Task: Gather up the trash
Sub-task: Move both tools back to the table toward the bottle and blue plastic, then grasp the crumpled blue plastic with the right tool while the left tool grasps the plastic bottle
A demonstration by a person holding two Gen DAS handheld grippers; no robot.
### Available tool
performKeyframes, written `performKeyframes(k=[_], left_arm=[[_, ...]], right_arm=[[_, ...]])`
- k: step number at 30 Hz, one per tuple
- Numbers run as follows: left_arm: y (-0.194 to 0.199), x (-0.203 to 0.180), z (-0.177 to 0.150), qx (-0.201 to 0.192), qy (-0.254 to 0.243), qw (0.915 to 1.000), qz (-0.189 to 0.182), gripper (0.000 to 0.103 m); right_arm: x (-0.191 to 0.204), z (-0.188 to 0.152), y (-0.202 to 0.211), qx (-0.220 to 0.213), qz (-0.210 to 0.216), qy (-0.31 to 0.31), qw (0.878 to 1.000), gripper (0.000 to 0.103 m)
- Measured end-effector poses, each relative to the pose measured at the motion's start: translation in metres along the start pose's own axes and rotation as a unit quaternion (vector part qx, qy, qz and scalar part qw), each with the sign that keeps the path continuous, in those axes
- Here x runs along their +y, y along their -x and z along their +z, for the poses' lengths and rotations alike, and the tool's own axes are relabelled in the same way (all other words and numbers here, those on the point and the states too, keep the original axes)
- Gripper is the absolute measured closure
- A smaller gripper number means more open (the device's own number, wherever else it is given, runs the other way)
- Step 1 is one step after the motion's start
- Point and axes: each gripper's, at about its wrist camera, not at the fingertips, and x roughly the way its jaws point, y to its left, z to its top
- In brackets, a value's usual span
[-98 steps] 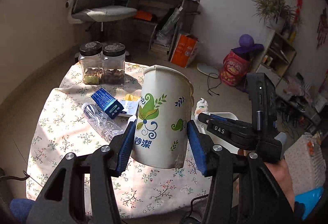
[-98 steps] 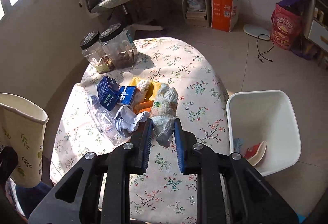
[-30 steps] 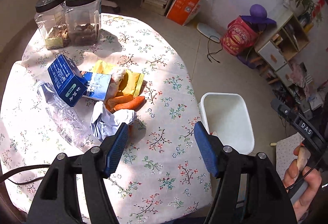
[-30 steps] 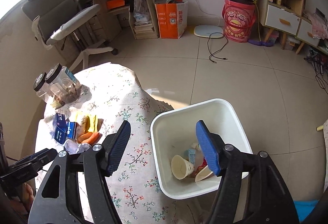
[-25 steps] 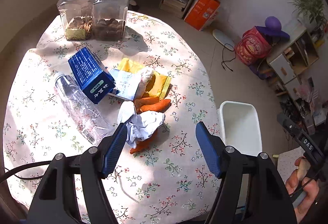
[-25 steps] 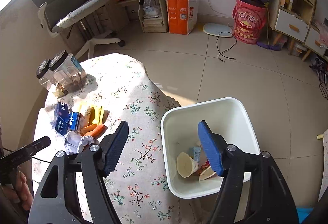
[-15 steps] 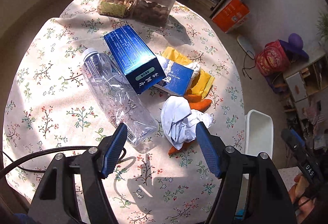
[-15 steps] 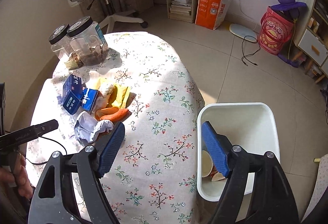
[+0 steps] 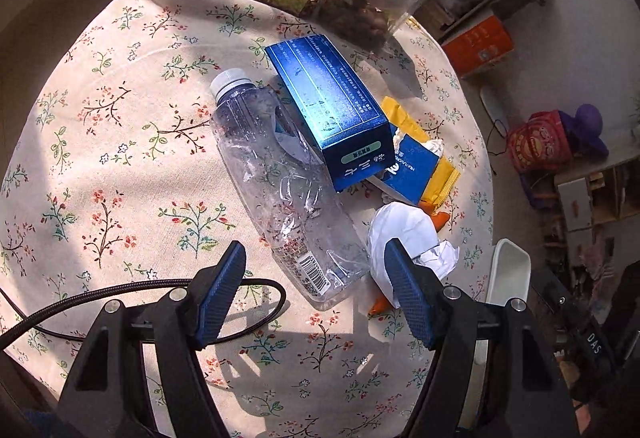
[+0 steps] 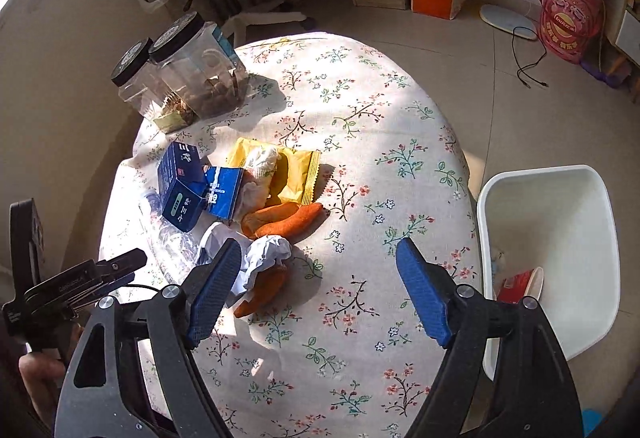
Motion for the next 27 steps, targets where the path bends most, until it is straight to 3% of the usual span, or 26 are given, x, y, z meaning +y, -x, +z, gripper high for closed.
performKeyframes(k=[8,14,19,21,23,24,27], left_arm=[[-0.023,0.006,0.01,0.015,0.026,0.9996,-0.002,0.032],[-0.039,0.018,0.02,0.015,0.053,0.9985,0.008,0.032],[-0.048,0.026,0.024,0.019,0.071,0.9972,-0.013,0.032],[-0.049,0.025,0.023,0.015,0.065,0.9977,-0.014,0.032],[-0.049,0.023,0.023,0.013,0.059,0.9981,-0.017,0.034],[-0.049,0.023,0.023,0.013,0.058,0.9979,-0.026,0.041],[-0.046,0.021,0.022,0.008,0.058,0.9979,-0.028,0.045]], right_arm=[[0.042,-0.011,-0.039,0.029,0.031,0.029,0.999,0.027],[0.084,-0.022,-0.044,0.01,0.01,0.134,0.991,0.027],[0.108,-0.035,-0.064,0.009,-0.024,0.201,0.979,0.028],[0.113,-0.04,-0.075,0.02,-0.037,0.217,0.975,0.034],[0.116,-0.045,-0.086,0.039,-0.049,0.229,0.971,0.064],[0.115,-0.046,-0.088,0.045,-0.048,0.231,0.971,0.068],[0.111,-0.044,-0.08,0.042,-0.035,0.218,0.974,0.07]])
